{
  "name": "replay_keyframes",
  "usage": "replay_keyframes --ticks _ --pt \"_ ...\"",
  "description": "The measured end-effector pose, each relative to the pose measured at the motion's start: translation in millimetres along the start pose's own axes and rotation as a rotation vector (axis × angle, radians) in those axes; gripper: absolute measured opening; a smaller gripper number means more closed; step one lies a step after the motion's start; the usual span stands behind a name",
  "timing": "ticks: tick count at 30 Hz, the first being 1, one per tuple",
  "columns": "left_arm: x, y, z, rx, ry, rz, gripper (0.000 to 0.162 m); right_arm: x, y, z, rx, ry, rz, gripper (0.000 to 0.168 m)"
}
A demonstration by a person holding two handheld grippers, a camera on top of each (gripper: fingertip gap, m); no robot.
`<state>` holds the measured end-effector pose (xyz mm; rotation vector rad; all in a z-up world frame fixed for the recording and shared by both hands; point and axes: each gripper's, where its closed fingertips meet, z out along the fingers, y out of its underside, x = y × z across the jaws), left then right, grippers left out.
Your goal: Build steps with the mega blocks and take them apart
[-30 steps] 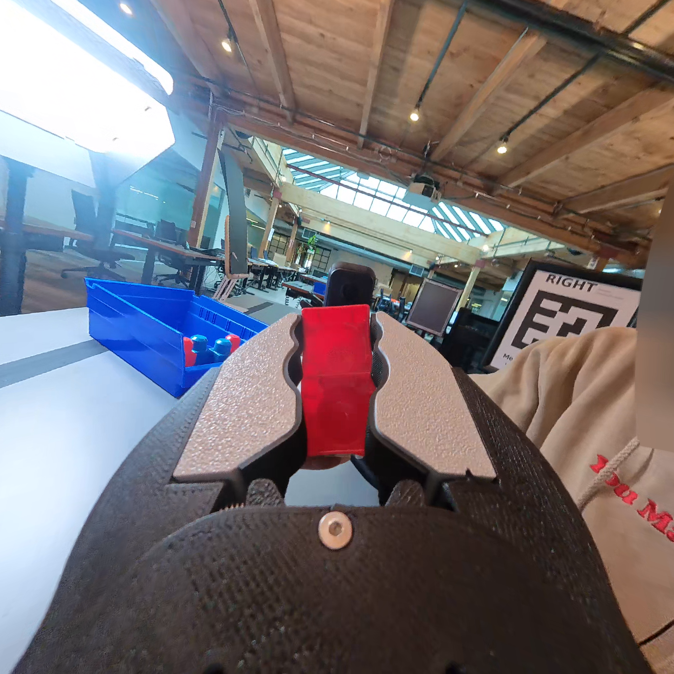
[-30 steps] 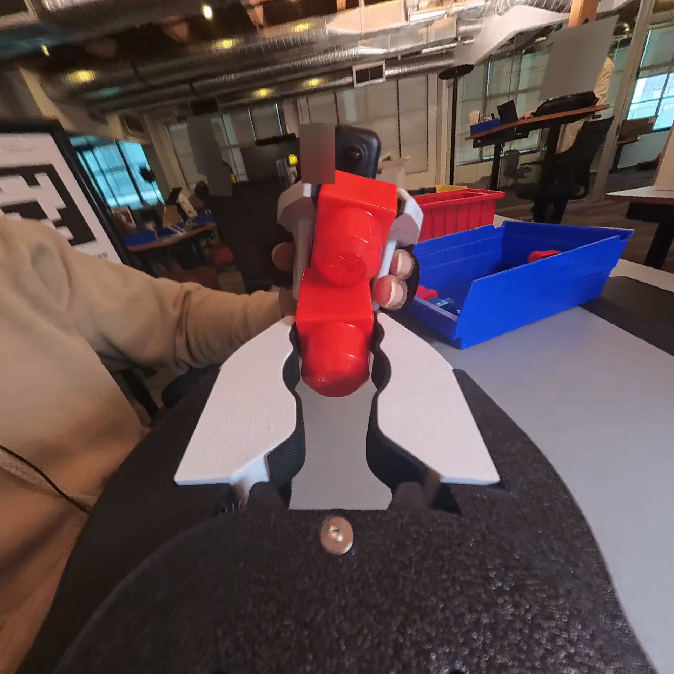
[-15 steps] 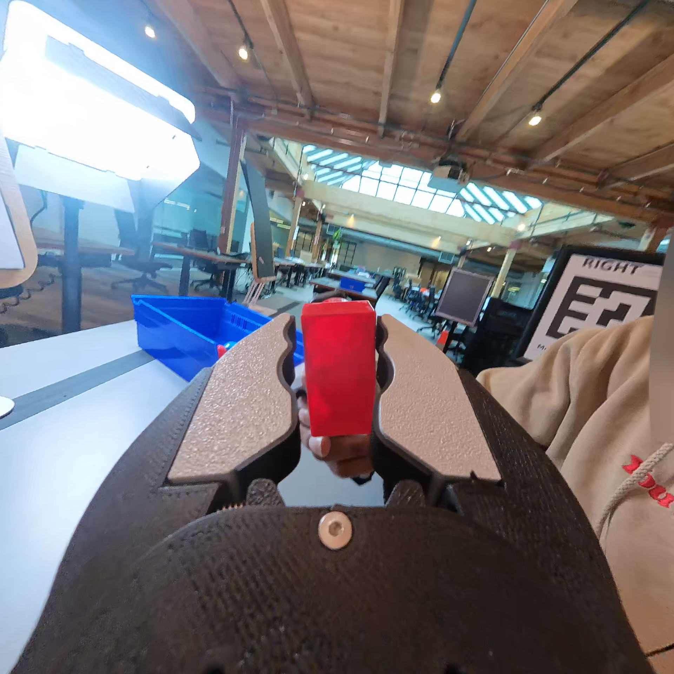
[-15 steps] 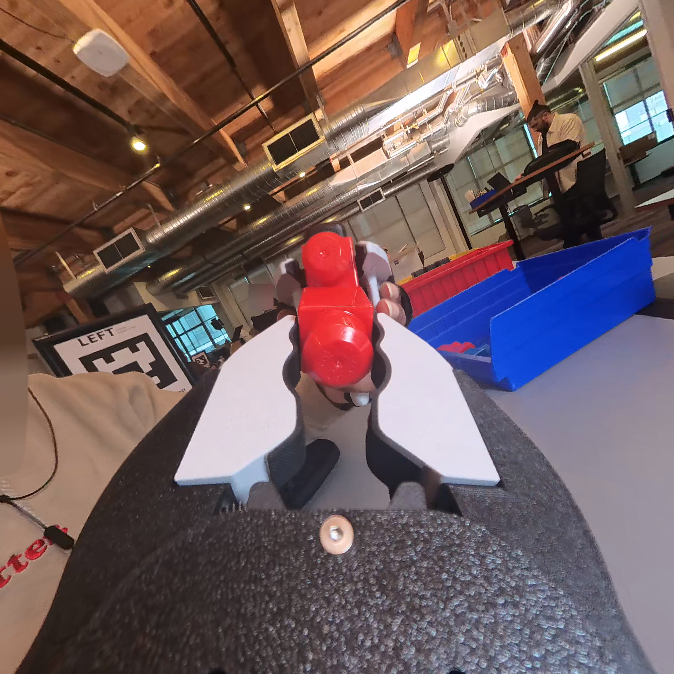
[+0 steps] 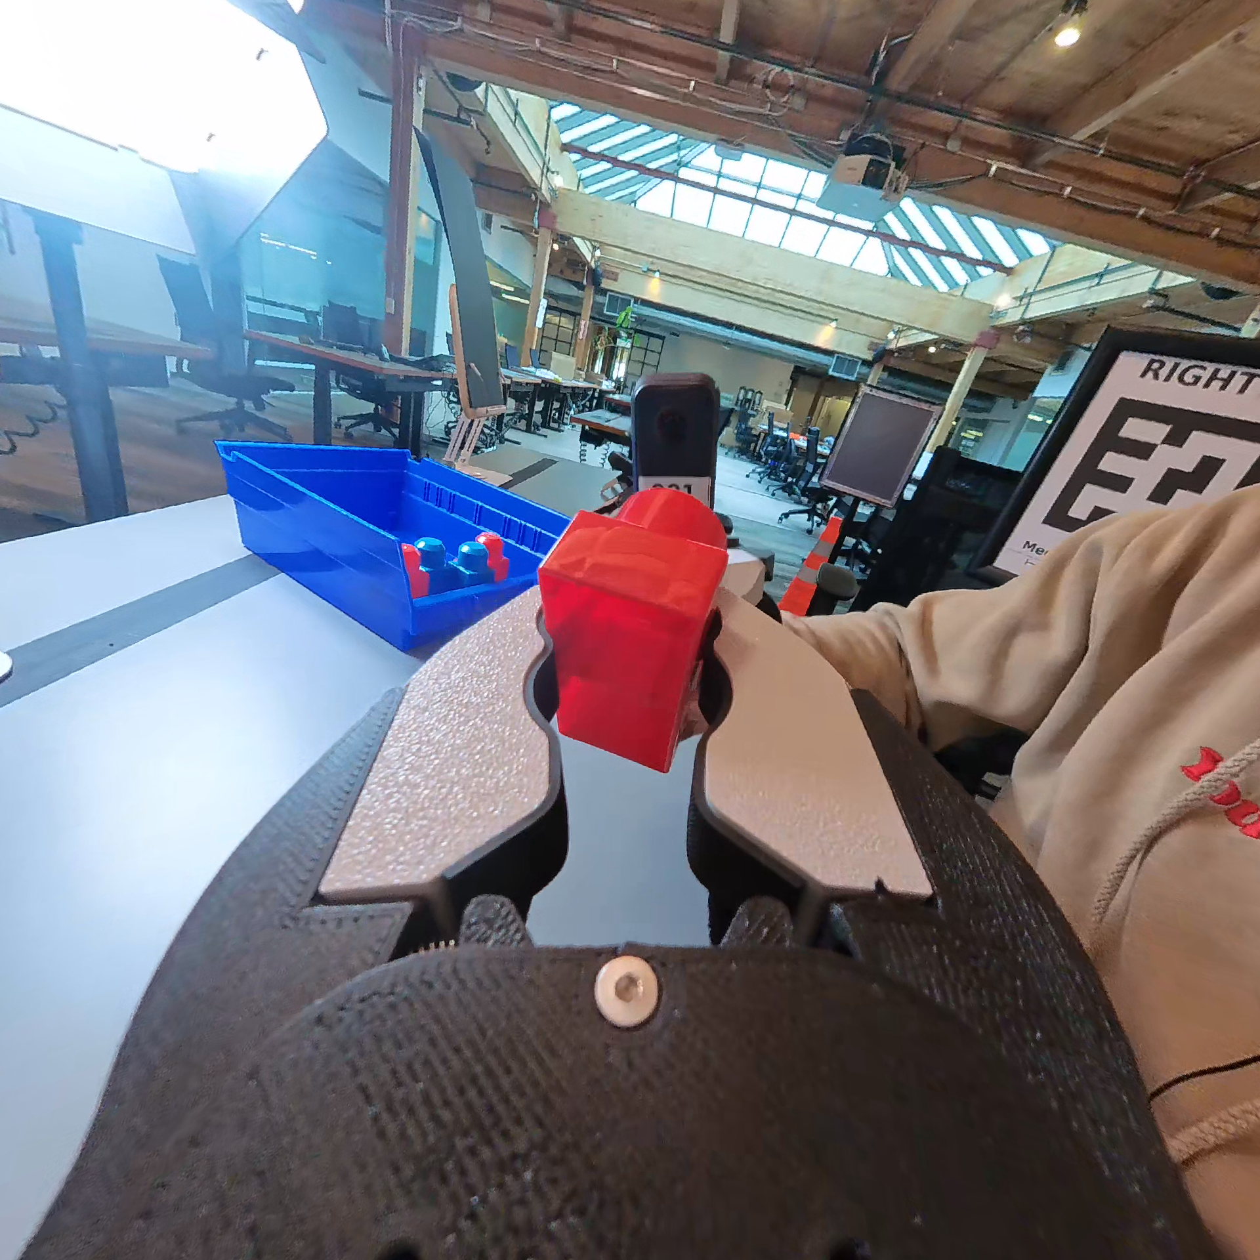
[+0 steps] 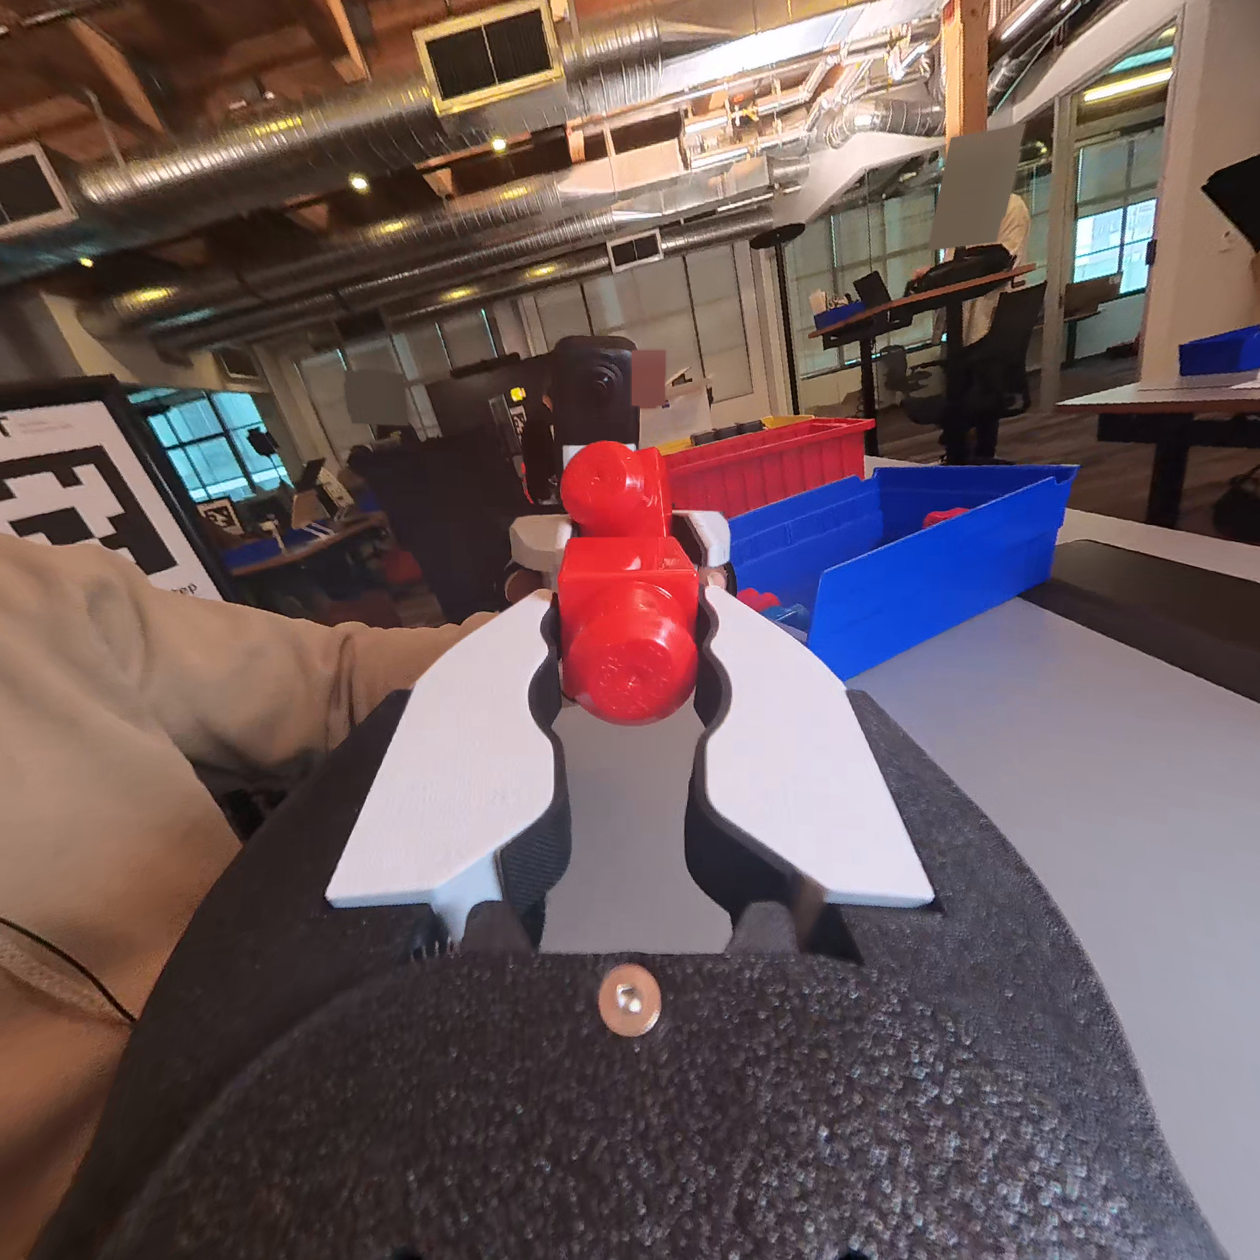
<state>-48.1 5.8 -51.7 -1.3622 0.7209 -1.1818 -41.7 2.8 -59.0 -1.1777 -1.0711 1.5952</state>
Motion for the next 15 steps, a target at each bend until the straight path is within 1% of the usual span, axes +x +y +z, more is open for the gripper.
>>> replay_keyframes --ticks 3,8,12,15 --pt "-1 2 0 -0.017 -0.016 0.032 0.039 0 -2 -4 -0.009 -0.007 -0.005 0.037" --pt "-10 11 -2 -0.069 -0.055 0.052 0.039 3 -20 -13 0.029 0.011 -0.031 0.037" --pt "-11 34 7 -0.187 -0.085 0.102 0.039 0 -9 -6 -0.029 0.05 -0.114 0.037" --pt "-14 50 11 -0.285 -0.132 0.167 0.039 4 4 -2 -0.105 0.074 -0.128 0.037"
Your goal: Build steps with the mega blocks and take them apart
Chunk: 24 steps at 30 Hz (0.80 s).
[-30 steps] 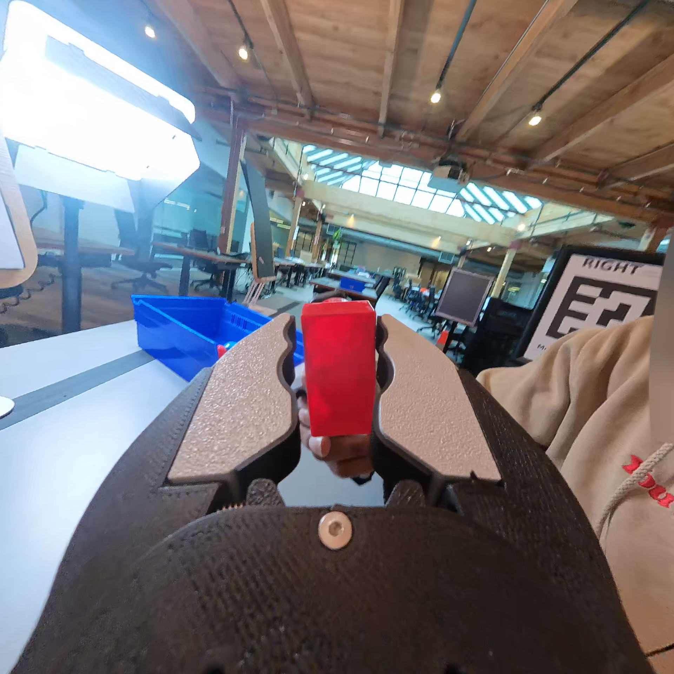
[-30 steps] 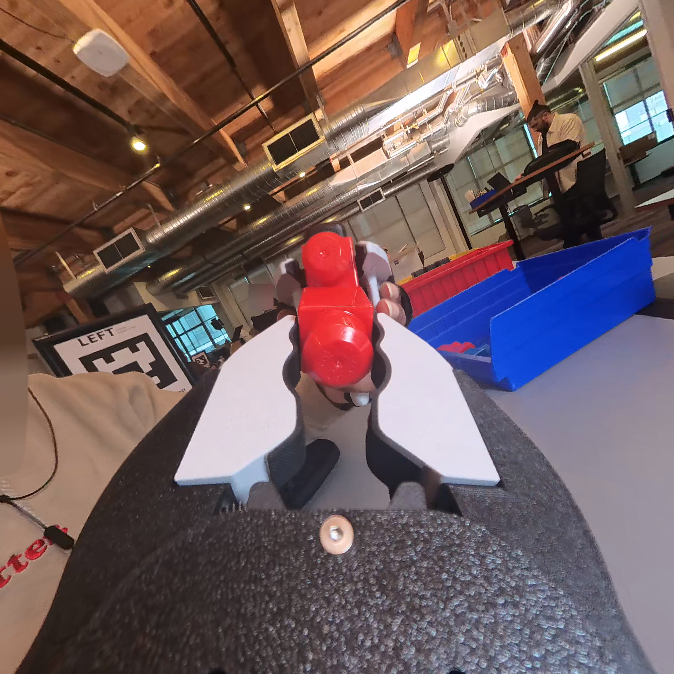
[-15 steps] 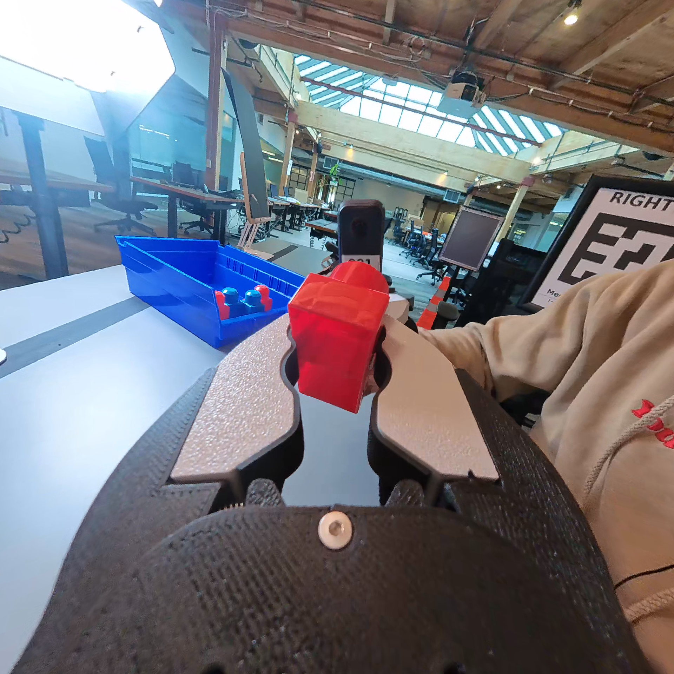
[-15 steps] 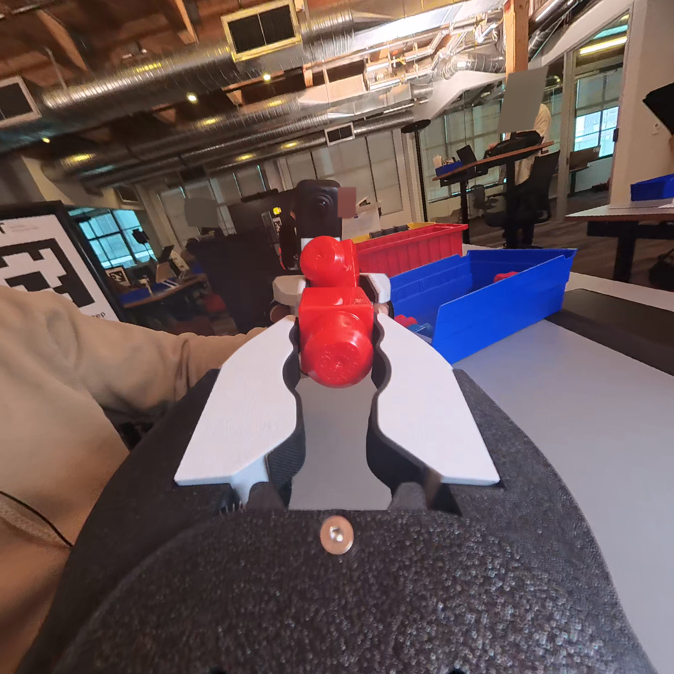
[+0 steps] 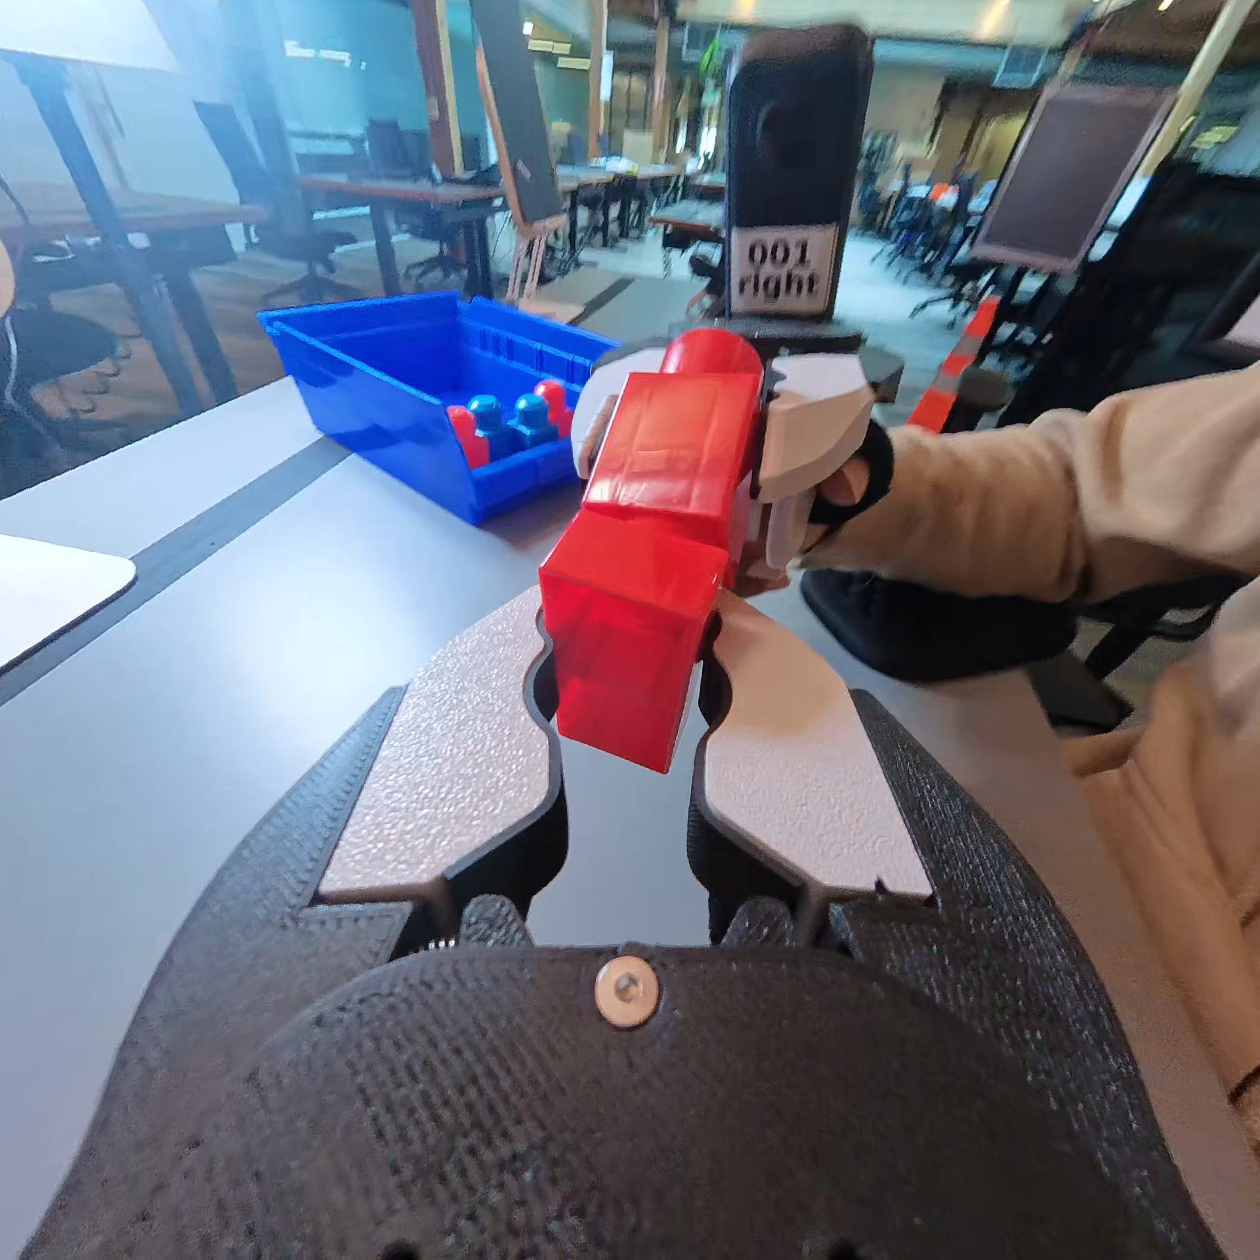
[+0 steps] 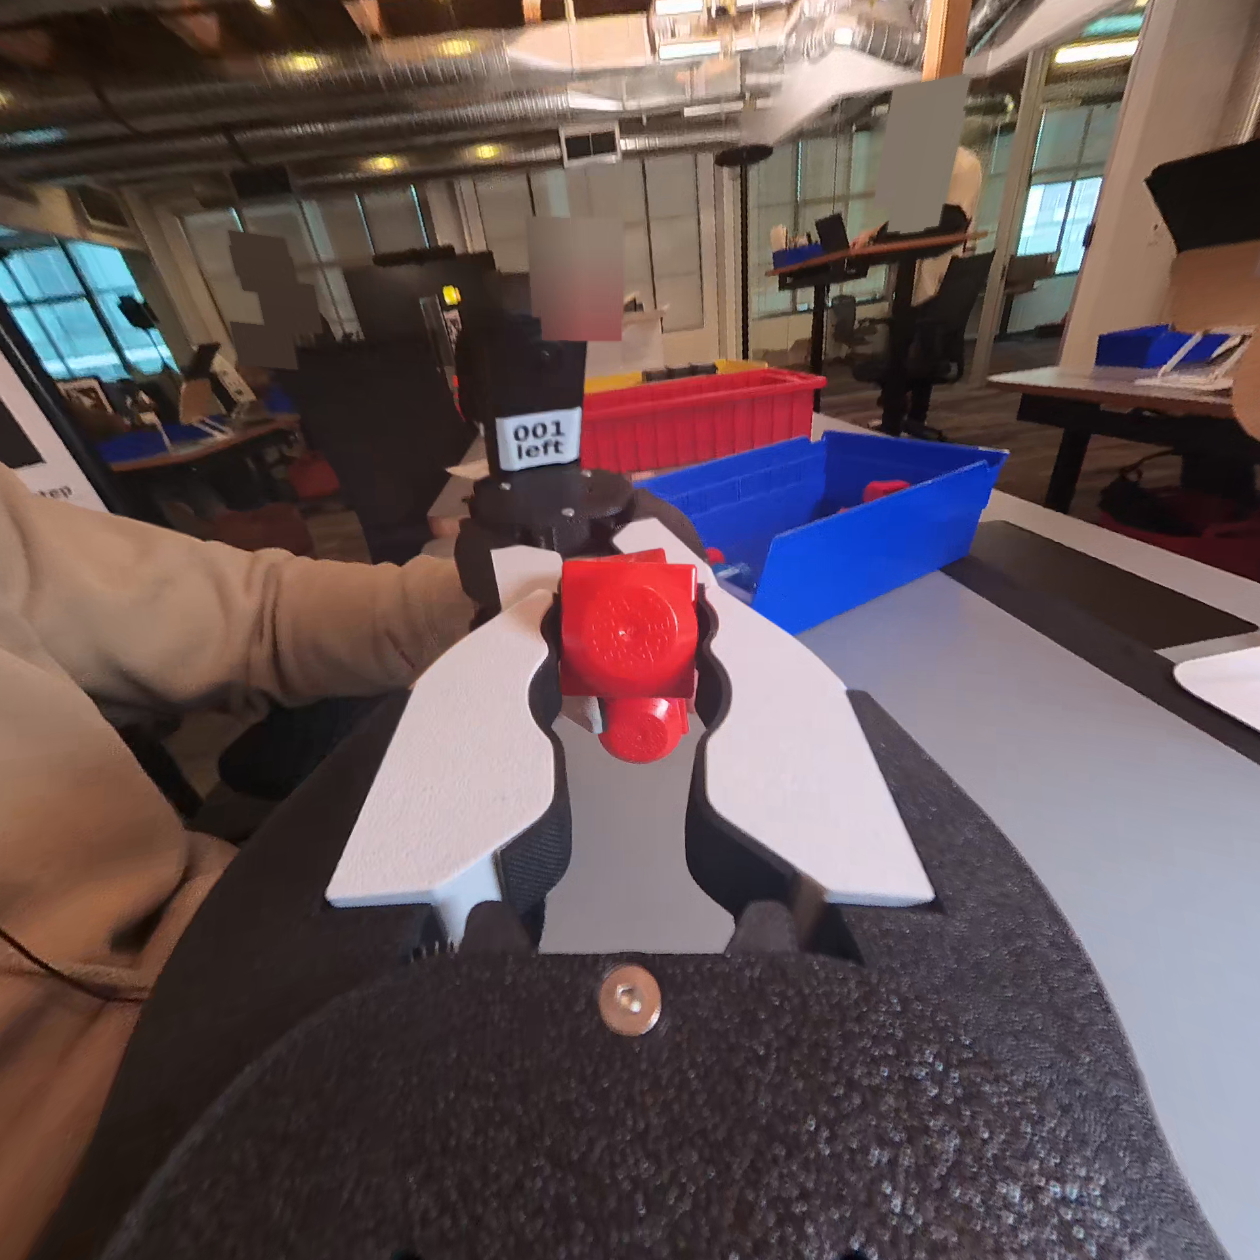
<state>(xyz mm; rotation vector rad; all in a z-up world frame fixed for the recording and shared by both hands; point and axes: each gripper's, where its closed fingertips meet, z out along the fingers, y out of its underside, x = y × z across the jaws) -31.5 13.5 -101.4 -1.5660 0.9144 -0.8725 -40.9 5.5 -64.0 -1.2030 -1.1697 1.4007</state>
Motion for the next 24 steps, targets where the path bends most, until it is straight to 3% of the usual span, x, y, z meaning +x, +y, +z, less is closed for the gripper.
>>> replay_keyframes --ticks 4,13,24 --pt "0 3 2 -0.032 -0.021 0.014 0.039 -1 2 -1 -0.027 -0.011 -0.005 0.037" --pt "11 -10 6 0.073 0.057 -0.102 0.039 -5 -19 -5 0.313 -0.072 0.152 0.037" --pt "6 -2 3 0.044 0.049 -0.08 0.039 -1 -3 -4 0.075 -0.067 0.074 0.037"
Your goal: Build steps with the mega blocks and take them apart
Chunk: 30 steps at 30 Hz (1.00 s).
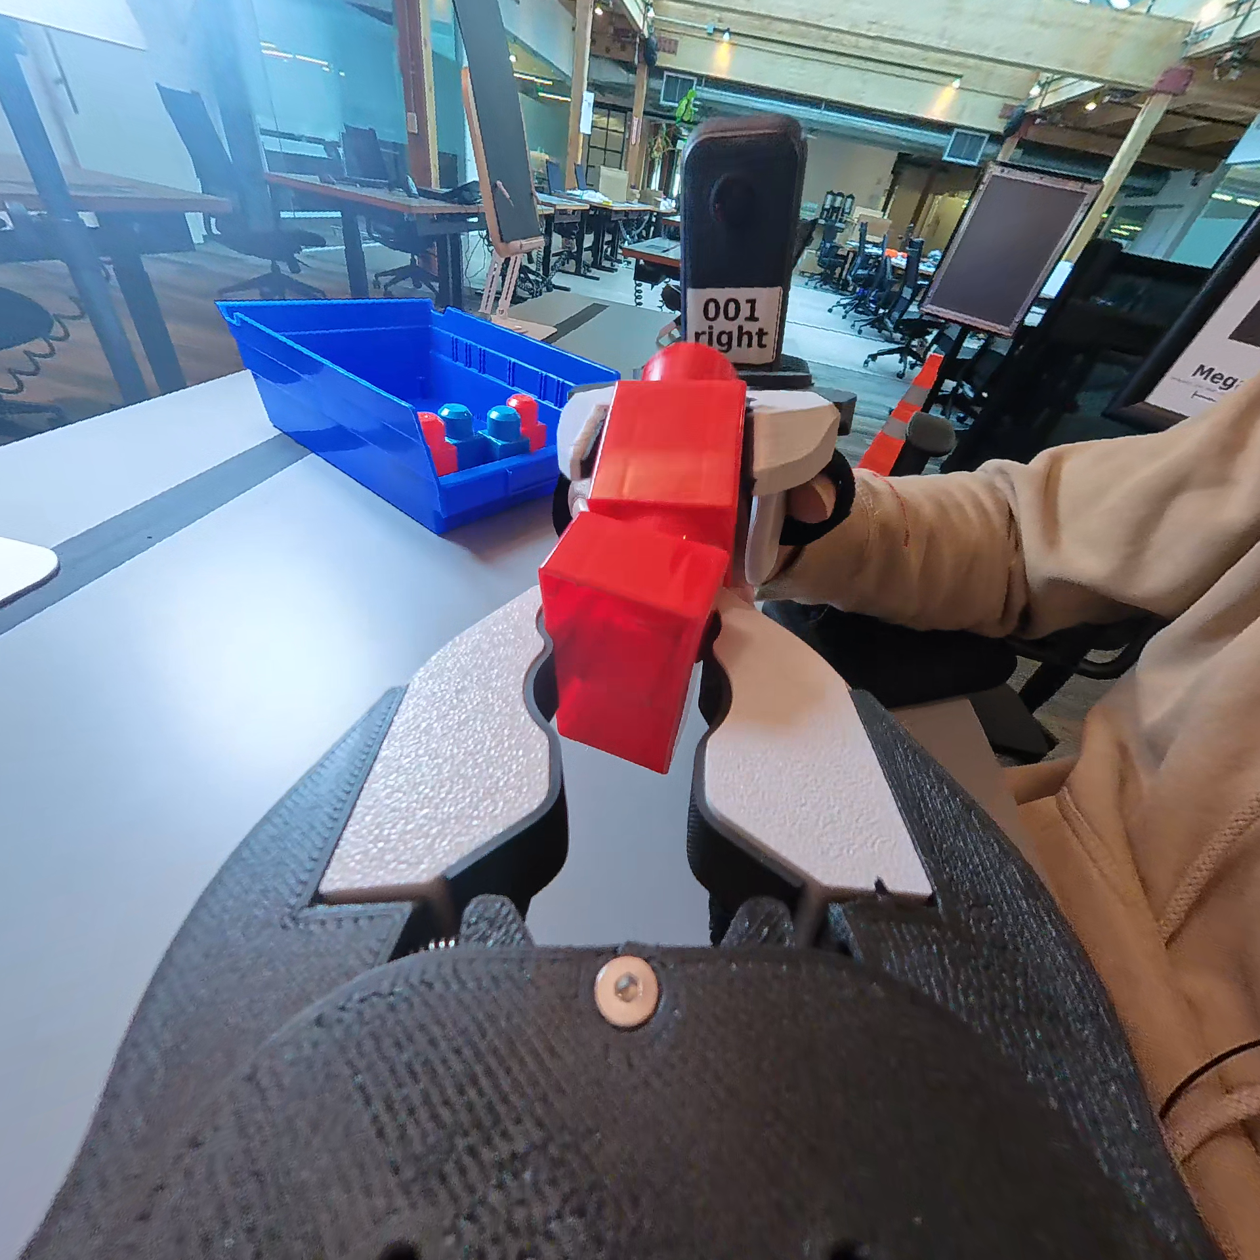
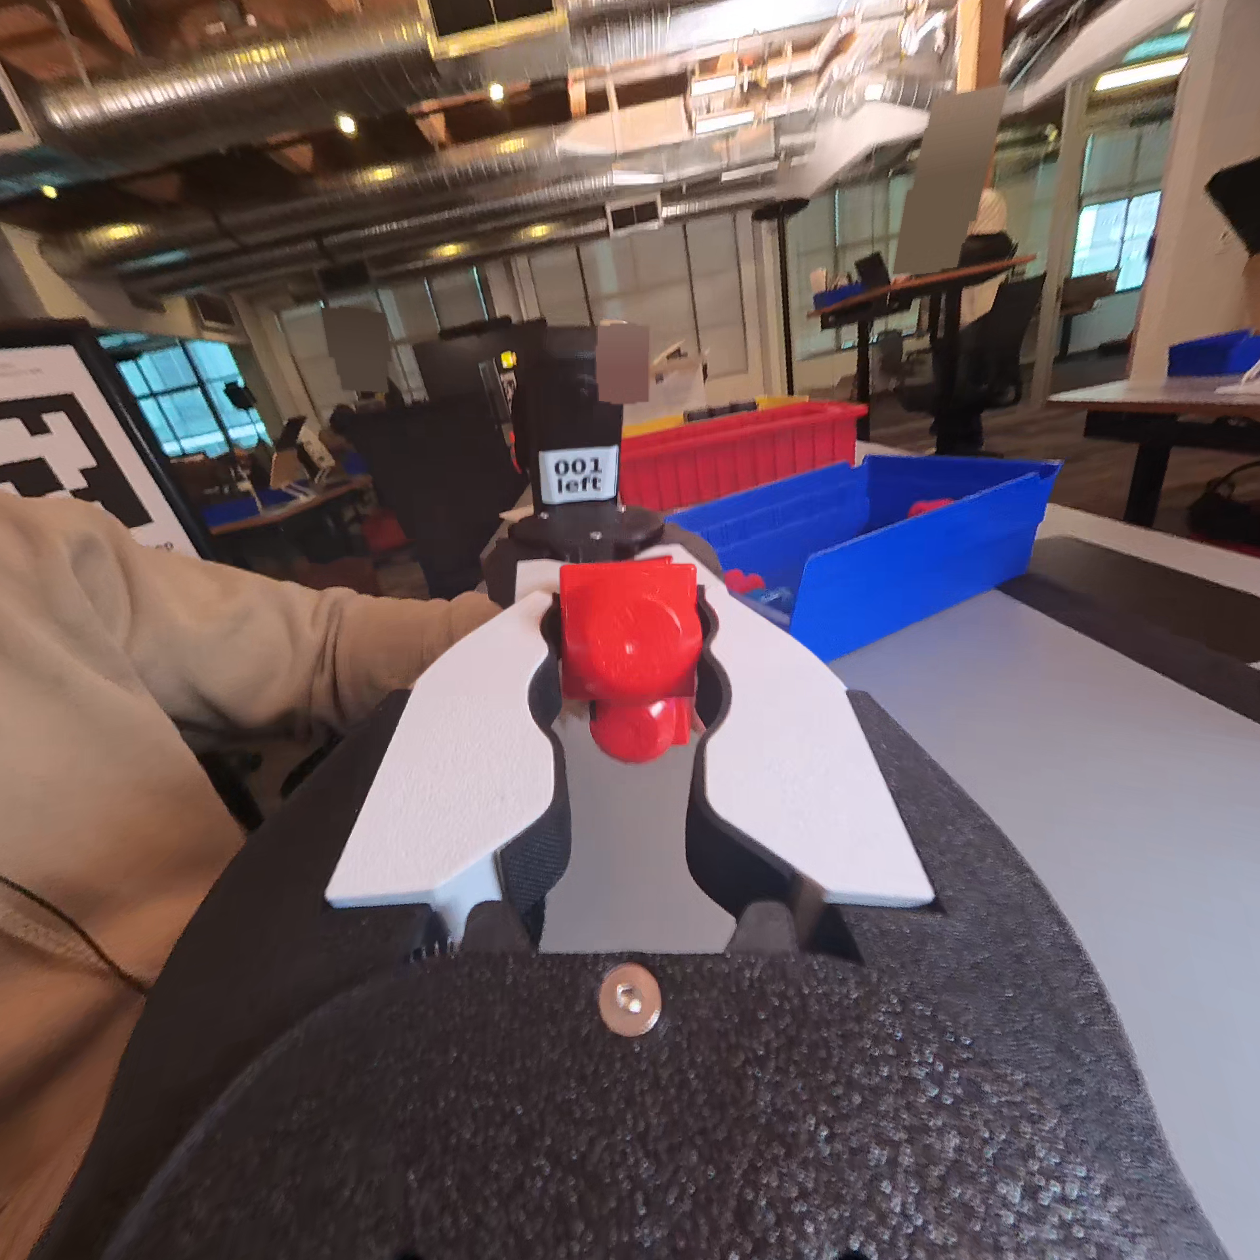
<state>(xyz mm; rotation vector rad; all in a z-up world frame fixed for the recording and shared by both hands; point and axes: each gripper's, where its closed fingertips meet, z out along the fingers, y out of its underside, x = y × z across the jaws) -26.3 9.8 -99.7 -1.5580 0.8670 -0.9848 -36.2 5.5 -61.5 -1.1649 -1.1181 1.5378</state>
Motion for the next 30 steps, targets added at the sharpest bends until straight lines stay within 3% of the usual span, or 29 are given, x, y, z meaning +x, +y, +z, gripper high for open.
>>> replay_keyframes --ticks 6,11,16,25,30 --pt "-2 2 -3 -0.013 0.012 -0.009 0.039 6 26 -9 -0.199 0.012 -0.053 0.037" --pt "-3 13 -1 -0.08 0.005 0.007 0.039 7 33 -11 -0.22 0.024 -0.059 0.037" --pt "-10 16 -5 -0.116 -0.044 0.054 0.039 8 15 -14 -0.115 0.005 0.021 0.037" --pt "-11 21 -2 -0.148 -0.067 0.091 0.039 8 39 -11 -0.276 0.047 -0.092 0.037" --pt "-11 29 2 -0.206 -0.097 0.127 0.039 8 37 -7 -0.23 0.047 -0.04 0.037"
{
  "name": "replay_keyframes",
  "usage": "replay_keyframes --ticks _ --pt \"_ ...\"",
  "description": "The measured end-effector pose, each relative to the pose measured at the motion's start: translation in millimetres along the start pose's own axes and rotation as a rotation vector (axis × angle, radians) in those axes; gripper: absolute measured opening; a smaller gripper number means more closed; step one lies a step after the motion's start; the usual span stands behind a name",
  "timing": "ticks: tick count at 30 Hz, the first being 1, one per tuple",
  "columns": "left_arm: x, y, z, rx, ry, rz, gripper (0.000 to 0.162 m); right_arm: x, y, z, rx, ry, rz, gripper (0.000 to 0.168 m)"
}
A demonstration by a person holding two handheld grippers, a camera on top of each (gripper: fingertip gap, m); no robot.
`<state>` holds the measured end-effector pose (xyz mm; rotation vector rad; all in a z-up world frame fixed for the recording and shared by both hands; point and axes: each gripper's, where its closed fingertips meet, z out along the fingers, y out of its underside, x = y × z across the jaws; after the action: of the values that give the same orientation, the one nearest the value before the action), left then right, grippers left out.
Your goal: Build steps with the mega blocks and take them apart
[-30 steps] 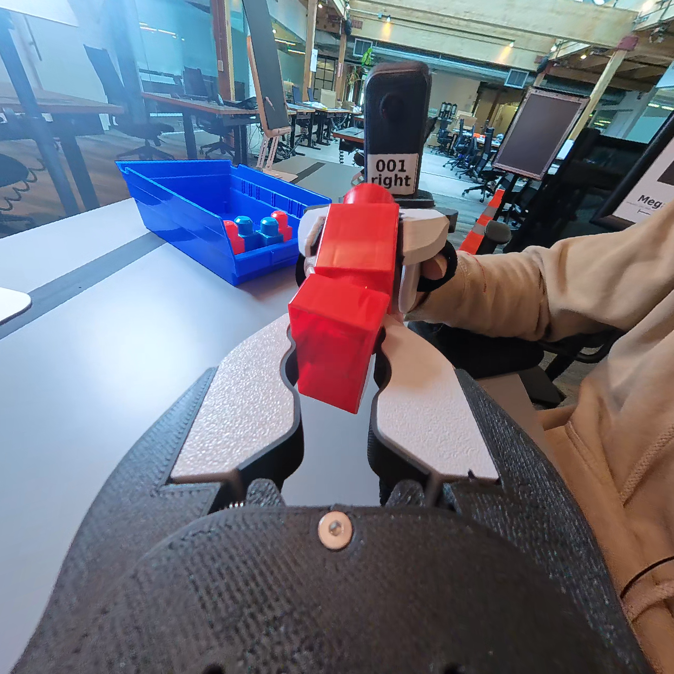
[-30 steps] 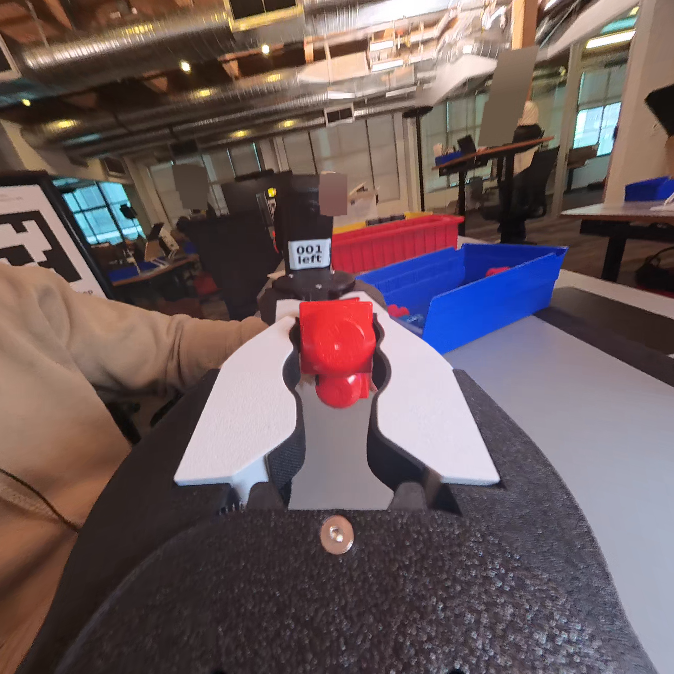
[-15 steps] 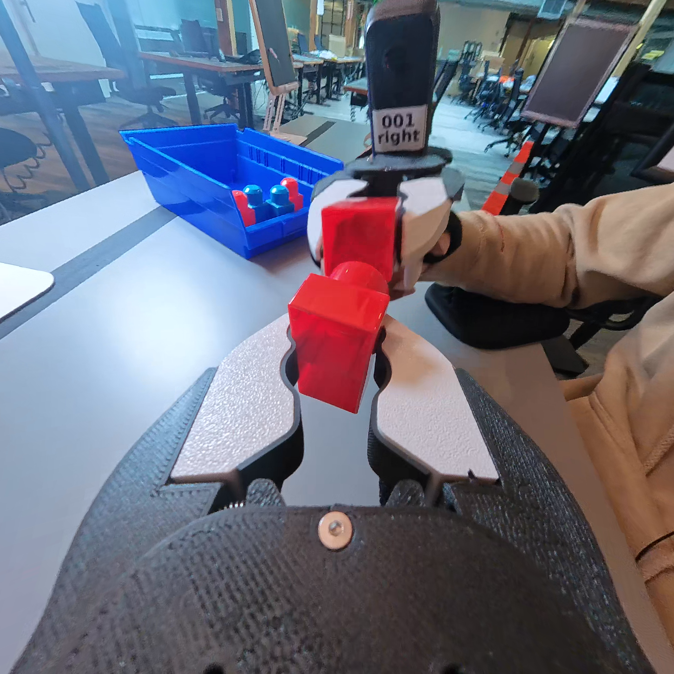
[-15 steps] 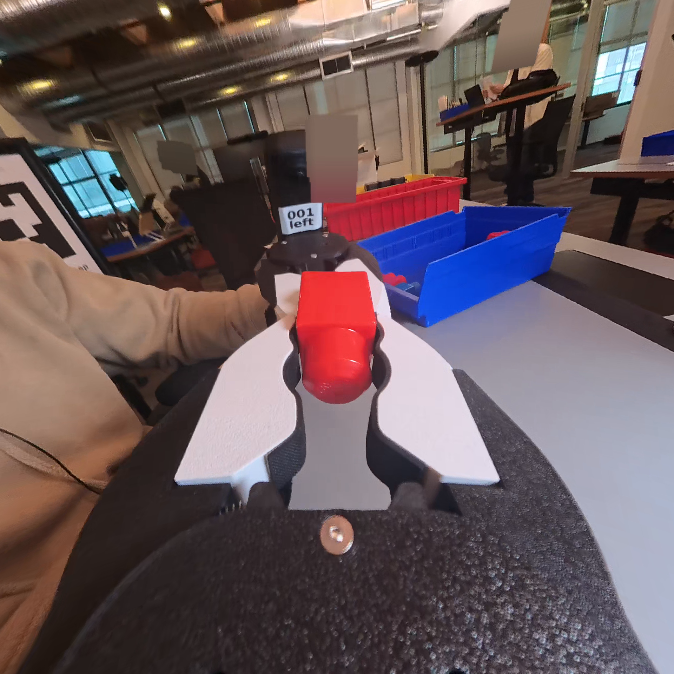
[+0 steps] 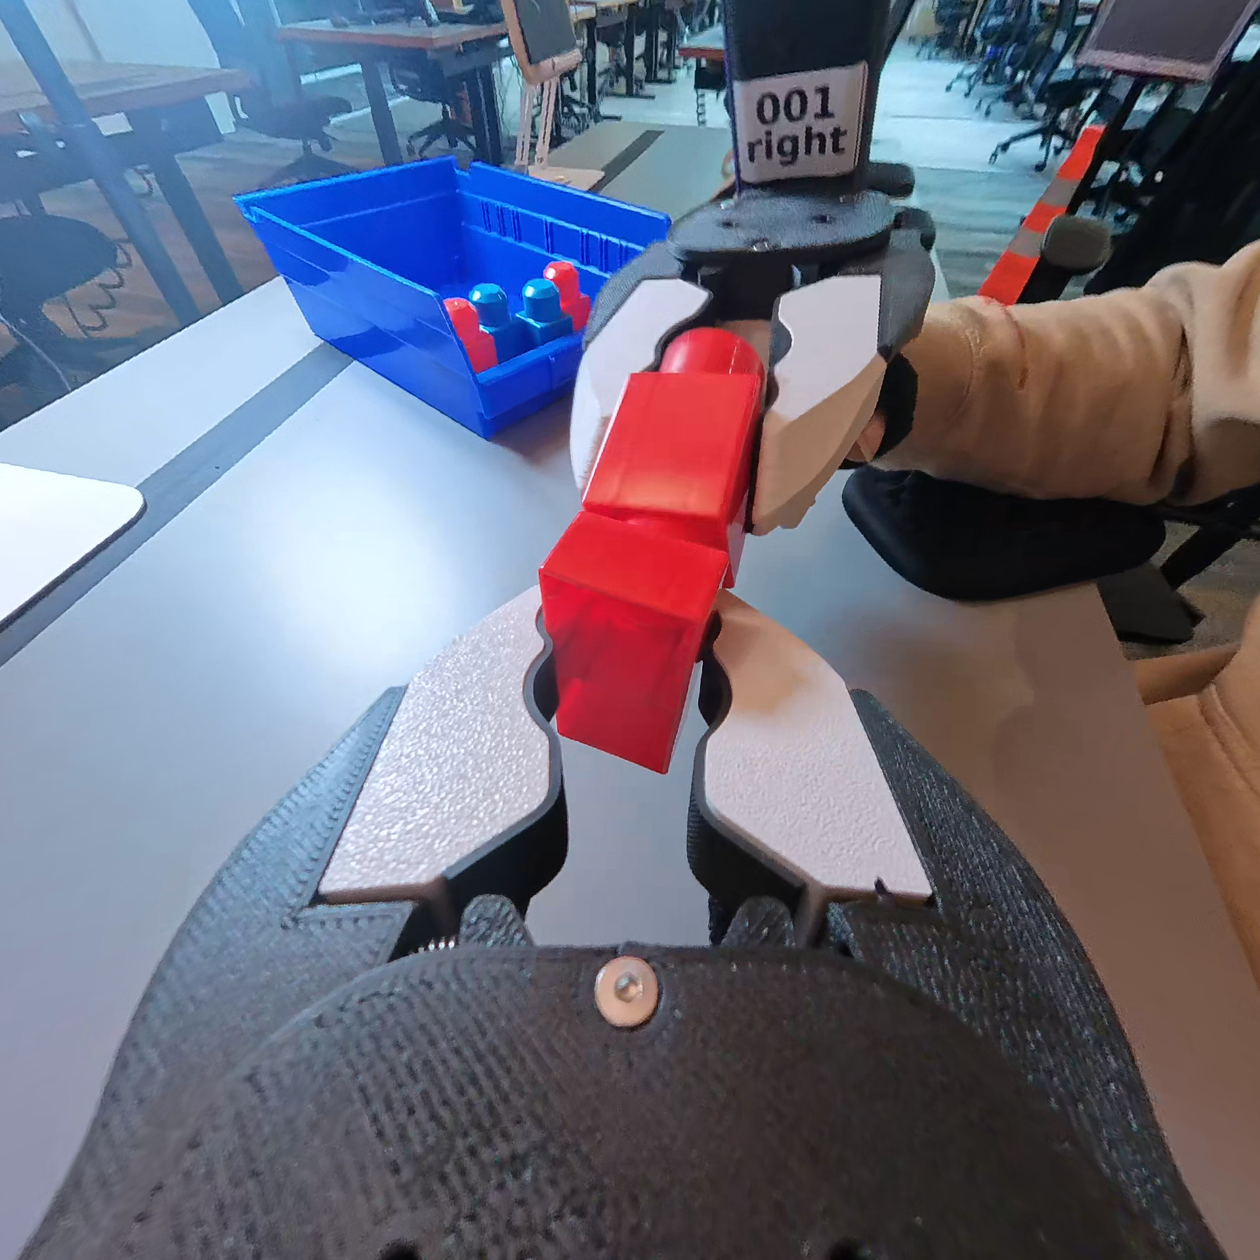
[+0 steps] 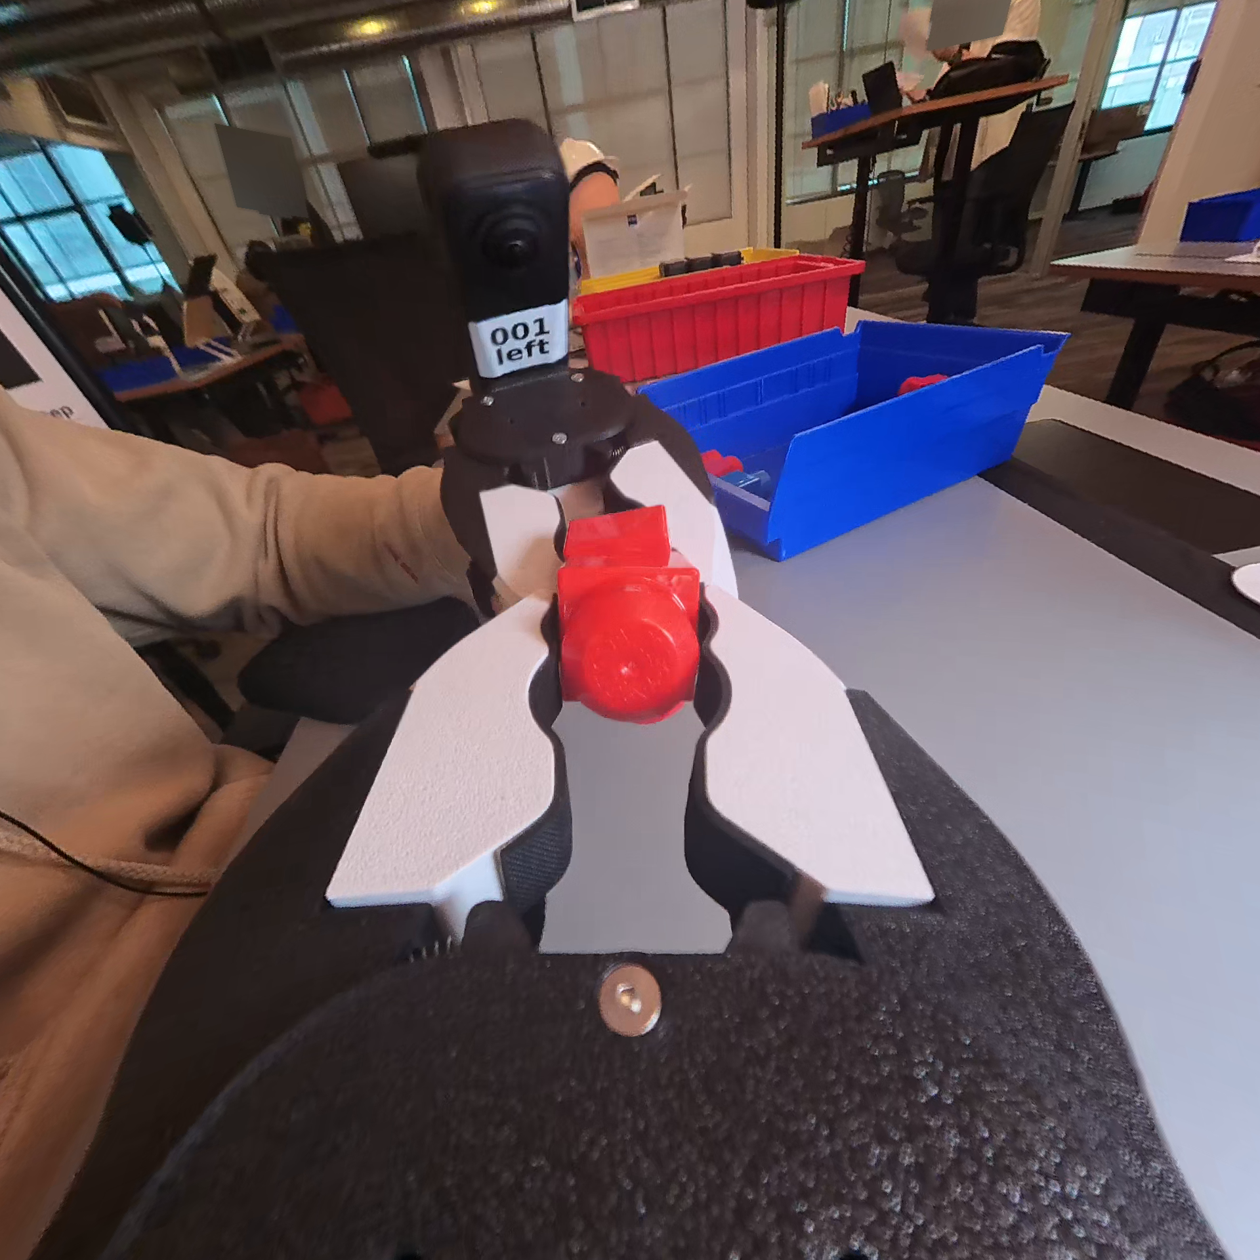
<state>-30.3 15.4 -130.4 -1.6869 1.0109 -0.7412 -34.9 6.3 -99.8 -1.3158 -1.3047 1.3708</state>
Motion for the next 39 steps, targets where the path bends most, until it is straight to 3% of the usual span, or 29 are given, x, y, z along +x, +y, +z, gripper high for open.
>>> replay_keyframes --ticks 12,19,23,28,30,31,33,37,39 --pt "2 -10 0 0.079 0.027 -0.069 0.039 1 -10 -2 0.095 -0.024 0.072 0.037" --pt "-2 4 4 0.061 0.079 -0.167 0.039 16 -8 -16 0.069 -0.006 0.093 0.037" --pt "-5 13 13 0.076 0.135 -0.332 0.039 32 37 -27 -0.221 0.06 0.088 0.037" --pt "-24 19 14 0.12 0.107 -0.452 0.039 57 127 -59 -0.76 0.229 0.079 0.037" --pt "-24 19 15 0.132 0.114 -0.473 0.039 62 134 -62 -0.834 0.28 0.032 0.042" --pt "-23 18 16 0.136 0.121 -0.474 0.039 64 129 -59 -0.816 0.308 0.014 0.059" --pt "-18 17 18 0.138 0.134 -0.459 0.039 64 108 -46 -0.699 0.319 -0.04 0.07" --pt "-3 21 25 0.091 0.148 -0.359 0.039 25 43 -18 -0.318 0.123 0.061 0.063" --pt "5 19 28 0.082 0.155 -0.312 0.039 11 29 -11 -0.227 0.046 0.153 0.055"
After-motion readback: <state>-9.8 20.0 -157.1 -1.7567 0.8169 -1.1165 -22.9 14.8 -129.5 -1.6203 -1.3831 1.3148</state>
